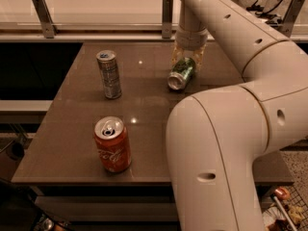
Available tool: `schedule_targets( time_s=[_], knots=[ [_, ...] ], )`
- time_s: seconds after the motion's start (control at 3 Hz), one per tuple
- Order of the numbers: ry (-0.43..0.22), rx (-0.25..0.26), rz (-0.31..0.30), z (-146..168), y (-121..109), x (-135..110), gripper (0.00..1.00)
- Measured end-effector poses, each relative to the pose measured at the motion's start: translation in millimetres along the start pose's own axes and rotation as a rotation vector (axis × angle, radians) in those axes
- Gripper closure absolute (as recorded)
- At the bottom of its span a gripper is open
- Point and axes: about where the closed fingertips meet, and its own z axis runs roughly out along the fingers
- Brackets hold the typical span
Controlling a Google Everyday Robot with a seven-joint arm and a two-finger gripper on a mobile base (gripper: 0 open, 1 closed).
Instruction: Place green can upright
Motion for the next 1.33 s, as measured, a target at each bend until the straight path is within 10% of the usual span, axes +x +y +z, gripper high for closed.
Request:
schedule_targets(
  time_s=[0.67,1.33],
  knots=[
    [-0.034,-0.023,0.018,-2,-4,-7,1.00],
    [-0.197,-0.161,0.116,-10,-41,-15,1.00]
  ],
)
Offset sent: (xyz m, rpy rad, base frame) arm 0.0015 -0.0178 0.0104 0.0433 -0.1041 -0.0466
